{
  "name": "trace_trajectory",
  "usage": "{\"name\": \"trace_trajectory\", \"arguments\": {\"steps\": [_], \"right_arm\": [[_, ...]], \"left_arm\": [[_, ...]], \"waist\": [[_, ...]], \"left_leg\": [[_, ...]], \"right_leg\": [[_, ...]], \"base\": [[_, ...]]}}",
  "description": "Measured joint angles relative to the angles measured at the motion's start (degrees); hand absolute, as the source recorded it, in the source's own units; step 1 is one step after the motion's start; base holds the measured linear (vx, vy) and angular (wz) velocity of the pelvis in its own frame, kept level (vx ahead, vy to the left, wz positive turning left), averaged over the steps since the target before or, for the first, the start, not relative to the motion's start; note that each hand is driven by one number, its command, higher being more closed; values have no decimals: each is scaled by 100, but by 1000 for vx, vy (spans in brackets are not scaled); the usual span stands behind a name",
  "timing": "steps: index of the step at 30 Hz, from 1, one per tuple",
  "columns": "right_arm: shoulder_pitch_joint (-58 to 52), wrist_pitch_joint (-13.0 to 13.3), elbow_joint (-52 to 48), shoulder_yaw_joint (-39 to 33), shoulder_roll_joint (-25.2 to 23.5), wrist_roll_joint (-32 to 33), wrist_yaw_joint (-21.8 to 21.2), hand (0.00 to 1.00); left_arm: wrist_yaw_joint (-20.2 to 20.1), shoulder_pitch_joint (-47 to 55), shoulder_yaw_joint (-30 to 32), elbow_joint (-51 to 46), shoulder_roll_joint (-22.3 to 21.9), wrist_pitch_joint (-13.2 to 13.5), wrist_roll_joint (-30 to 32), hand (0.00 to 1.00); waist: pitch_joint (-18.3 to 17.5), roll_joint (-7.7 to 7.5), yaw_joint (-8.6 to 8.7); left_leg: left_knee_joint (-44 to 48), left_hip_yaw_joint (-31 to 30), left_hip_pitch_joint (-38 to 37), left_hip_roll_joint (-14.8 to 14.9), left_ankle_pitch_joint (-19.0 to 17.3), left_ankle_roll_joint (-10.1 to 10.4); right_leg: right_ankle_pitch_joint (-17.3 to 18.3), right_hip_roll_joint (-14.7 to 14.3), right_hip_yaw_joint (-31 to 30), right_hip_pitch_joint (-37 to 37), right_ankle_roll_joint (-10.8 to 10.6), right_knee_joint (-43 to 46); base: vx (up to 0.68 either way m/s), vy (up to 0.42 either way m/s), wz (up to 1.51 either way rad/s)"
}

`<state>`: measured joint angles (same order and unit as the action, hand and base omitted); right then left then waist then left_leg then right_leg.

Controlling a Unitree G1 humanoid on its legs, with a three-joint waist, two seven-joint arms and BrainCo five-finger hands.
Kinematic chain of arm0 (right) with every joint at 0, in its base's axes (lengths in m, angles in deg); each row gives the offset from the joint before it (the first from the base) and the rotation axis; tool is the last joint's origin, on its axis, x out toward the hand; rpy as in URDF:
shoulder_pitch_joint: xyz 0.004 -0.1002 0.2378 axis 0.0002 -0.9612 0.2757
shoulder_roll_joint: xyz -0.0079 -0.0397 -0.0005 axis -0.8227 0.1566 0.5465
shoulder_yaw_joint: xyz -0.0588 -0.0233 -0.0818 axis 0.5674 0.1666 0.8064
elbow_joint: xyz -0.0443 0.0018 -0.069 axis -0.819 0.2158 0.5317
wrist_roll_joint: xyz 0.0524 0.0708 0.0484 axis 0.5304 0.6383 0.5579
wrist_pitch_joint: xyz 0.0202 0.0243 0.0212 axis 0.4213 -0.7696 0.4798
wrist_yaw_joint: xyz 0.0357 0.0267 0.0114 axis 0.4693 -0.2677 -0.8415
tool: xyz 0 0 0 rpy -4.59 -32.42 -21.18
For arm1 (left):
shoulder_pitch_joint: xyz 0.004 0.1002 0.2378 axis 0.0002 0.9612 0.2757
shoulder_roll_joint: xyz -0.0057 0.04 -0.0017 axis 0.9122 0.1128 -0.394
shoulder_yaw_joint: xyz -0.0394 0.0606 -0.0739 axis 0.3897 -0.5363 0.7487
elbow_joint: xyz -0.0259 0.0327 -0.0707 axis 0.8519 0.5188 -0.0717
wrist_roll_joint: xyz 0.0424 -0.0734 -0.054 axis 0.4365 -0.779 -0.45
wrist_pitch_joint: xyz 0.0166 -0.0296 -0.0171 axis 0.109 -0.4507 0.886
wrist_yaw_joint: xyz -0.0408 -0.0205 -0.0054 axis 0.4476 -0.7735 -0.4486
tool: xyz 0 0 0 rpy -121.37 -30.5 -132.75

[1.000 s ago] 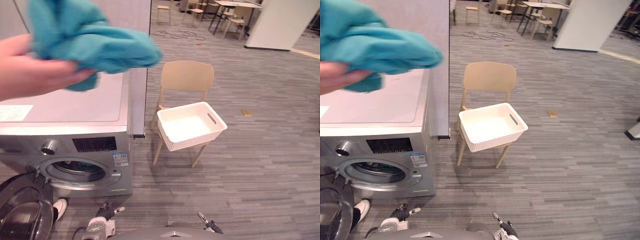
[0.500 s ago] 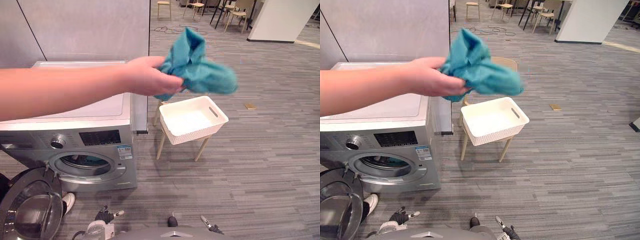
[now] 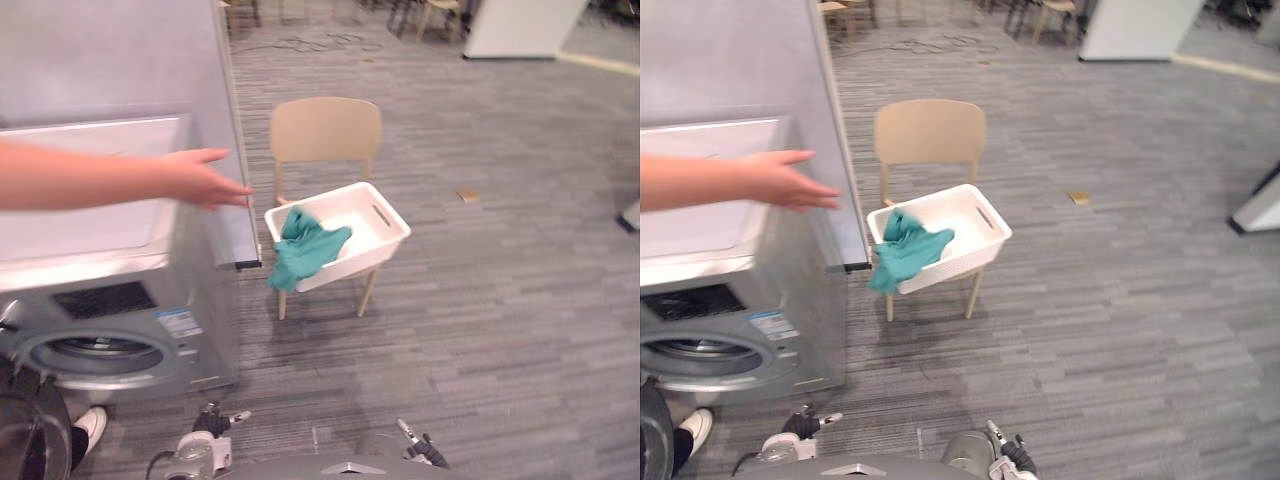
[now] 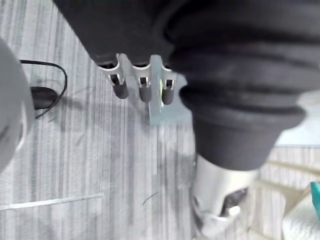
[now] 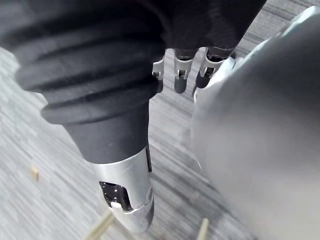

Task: Pick up the laundry basket with both hands and put the clothes into the washing machine.

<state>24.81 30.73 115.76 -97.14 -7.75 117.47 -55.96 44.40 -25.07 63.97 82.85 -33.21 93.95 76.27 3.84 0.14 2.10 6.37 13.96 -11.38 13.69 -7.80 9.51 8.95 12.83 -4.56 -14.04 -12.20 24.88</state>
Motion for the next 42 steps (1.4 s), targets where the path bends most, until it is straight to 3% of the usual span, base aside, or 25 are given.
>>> {"name": "trace_trajectory", "arguments": {"steps": [2, 3, 5, 7, 8, 9, 11, 12, 15, 16, 17, 18, 20, 23, 25, 28, 29, 30, 31, 34, 37, 38, 40, 41, 42], "right_arm": [[-1, -79, 349, 20, 194, -1, -2, 0], [5, -92, 501, 95, 272, -2, -14, 0], [-22, -135, 624, 70, 177, -3, -28, 0], [-64, -144, 787, 14, 116, -46, -34, 0], [-145, -141, 778, -141, 55, -151, -33, 0], [-159, -128, 771, -198, 35, -177, -27, 0], [-224, -37, 777, -310, 233, -178, -16, 0], [-222, -24, 771, -309, 349, -196, -18, 0], [-321, -55, 727, -303, 284, -222, -19, 0], [-339, -56, 671, -292, 249, -222, -22, 0], [-351, -59, 454, -225, 259, -221, -19, 0], [-222, -68, 412, -139, 191, -222, -9, 0], [-196, -65, 178, -127, 47, -220, -24, 0], [-100, -9, -205, -110, 57, -222, -22, 0], [4, 12, -220, 105, 54, -240, -27, 0], [-170, -16, -260, 168, -77, -235, -34, 0], [-218, -38, -353, 173, -137, -240, -39, 0], [-375, -46, -551, 143, -271, -284, -57, 0], [-467, -47, -642, 133, -310, -378, -58, 0], [-548, -46, -635, 96, -293, -442, -57, 0], [-532, -45, -631, 31, -304, -440, -58, 0], [-532, -38, -636, -42, -308, -436, -55, 0], [-545, -39, -632, -87, -339, -434, -50, 0], [-585, -47, -578, -186, -364, -384, -56, 0], [-567, -36, -572, -297, -257, -379, -20, 0]], "left_arm": [[-9, 10, 44, 28, -76, 9, 3, 0], [-5, 82, 200, 39, -66, 3, 3, 0], [11, 175, 485, 17, 16, -9, -80, 0], [9, 214, 681, -25, 136, -12, -256, 0], [21, 260, 841, -27, 222, -14, -312, 0], [35, 264, 934, -41, 230, 18, -322, 0], [67, 314, 975, -161, 127, 62, -333, 0], [63, 355, 960, -234, 60, 76, -357, 0], [59, 425, 947, -272, 43, 121, -423, 0], [60, 452, 991, -312, 34, 118, -421, 0], [47, 468, 1095, -405, -108, 80, -394, 0], [14, 449, 1197, -435, -192, 64, -407, 0], [2, 432, 1473, -609, -159, 56, -341, 0], [9, 516, 1833, -596, -392, -11, -339, 0], [10, 531, 1870, -610, -413, -10, -342, 0], [4, 507, 1802, -650, -322, -10, -345, 0], [4, 499, 1792, -650, -236, -8, -350, 0], [22, 490, 1674, -646, -67, -22, -357, 0], [51, 483, 1476, -642, 32, -37, -357, 0], [88, 337, 1011, -641, 69, -36, -419, 0], [104, 184, 671, -619, -17, -29, -488, 0], [109, 177, 635, -611, -88, -20, -539, 0], [106, 165, 571, -583, -135, 13, -578, 0], [108, 123, 573, -486, -209, 33, -575, 0], [75, 103, 571, -387, -413, 38, -570, 0]], "waist": [[-41, 86, -27], [-101, 174, -18], [-107, 177, 60], [-83, 112, 119], [-29, -60, 121], [-36, -84, 92], [51, 61, -26], [110, 157, -28], [151, 249, -108], [151, 260, -110], [133, 497, -55], [212, 470, -137], [299, 207, -201], [268, 397, -233], [143, 328, -291], [-81, 11, -381], [-129, -83, -401], [-52, -341, -332], [-69, -422, -247], [-128, -357, -173], [-66, -348, -168], [-43, -266, -140], [-42, -264, -122], [-49, -185, -87], [-31, 4, -88]], "left_leg": [[48, 25, -153, 125, 464, 209], [364, -34, -103, 369, 496, 268], [1194, -303, 251, 763, 614, 217], [2102, -444, 746, 1023, 1167, -650], [2602, -388, 973, 1188, 1725, -1491], [2862, -366, 1070, 1257, 1820, -1765], [3820, -458, 1393, 839, 832, -1213], [3970, -395, 1594, 269, 202, -997], [3247, -128, 1581, -254, -333, -953], [2981, -137, 1469, -311, -458, -836], [1793, -187, 1292, -376, -944, -479], [1697, -70, 1320, -456, -922, -448], [1595, 27, 1272, -790, -801, -508], [1572, 38, 1109, -807, -847, -702], [1412, 178, 997, -881, -865, -735], [944, 170, 759, -1203, -839, -839], [843, 187, 672, -1319, -834, -849], [868, 134, 545, -1431, -856, -895], [885, -14, 411, -1448, -896, -824], [827, -352, 252, -1269, -892, -787], [581, -591, 81, -1172, -805, -674], [439, -625, -63, -1008, -785, -638], [297, -644, -181, -839, -775, -576], [223, -778, -260, -671, -800, -382], [180, -782, -225, -498, -638, -387]], "right_leg": [[117, -215, -141, 43, 109, 152], [196, -467, -160, 63, 250, 210], [302, -798, -82, 151, 431, 243], [333, -1013, -48, 282, 635, 176], [280, -1124, -65, 465, 779, 24], [248, -1196, -88, 541, 886, -51], [153, -1359, -350, 692, 1100, -201], [115, -1381, -488, 761, 1161, -285], [104, -1422, -511, 871, 1176, -413], [103, -1435, -527, 834, 1171, -412], [89, -1580, -440, 616, 1132, -403], [126, -1486, -408, 357, 1077, 39], [323, -1186, -271, 269, 956, 311], [215, -1177, -314, 606, 835, -63], [262, -1091, -422, 602, 778, -62], [474, -832, -447, 453, 635, 357], [556, -781, -476, 142, 636, 1117], [331, -753, -583, -420, 621, 2496], [-12, -714, -505, -599, 621, 3068], [-400, -705, -214, -807, 651, 3649], [407, -506, -246, -861, 836, 3193], [537, -513, -292, -770, 861, 2536], [289, -501, -432, -451, 762, 866], [-158, -561, -295, -287, 399, 509], [-91, -734, -190, -221, 504, 453]], "base": [[-1, -362, -51], [-11, -349, -53], [-30, -325, -23], [-71, -307, -15], [-93, -251, -23], [-88, -227, -48], [-43, -74, -76], [-10, 1, -66], [2, 24, -36], [13, 40, -14], [5, 38, -2], [5, 37, 10], [69, 29, 10], [110, 89, -2], [110, 98, -16], [134, 72, 0], [187, -29, 14], [219, -77, 33], [189, -75, 41], [193, -115, 56], [234, -208, 41], [196, -298, 19], [239, -410, 18], [206, -382, 32], [198, -369, 31]]}}
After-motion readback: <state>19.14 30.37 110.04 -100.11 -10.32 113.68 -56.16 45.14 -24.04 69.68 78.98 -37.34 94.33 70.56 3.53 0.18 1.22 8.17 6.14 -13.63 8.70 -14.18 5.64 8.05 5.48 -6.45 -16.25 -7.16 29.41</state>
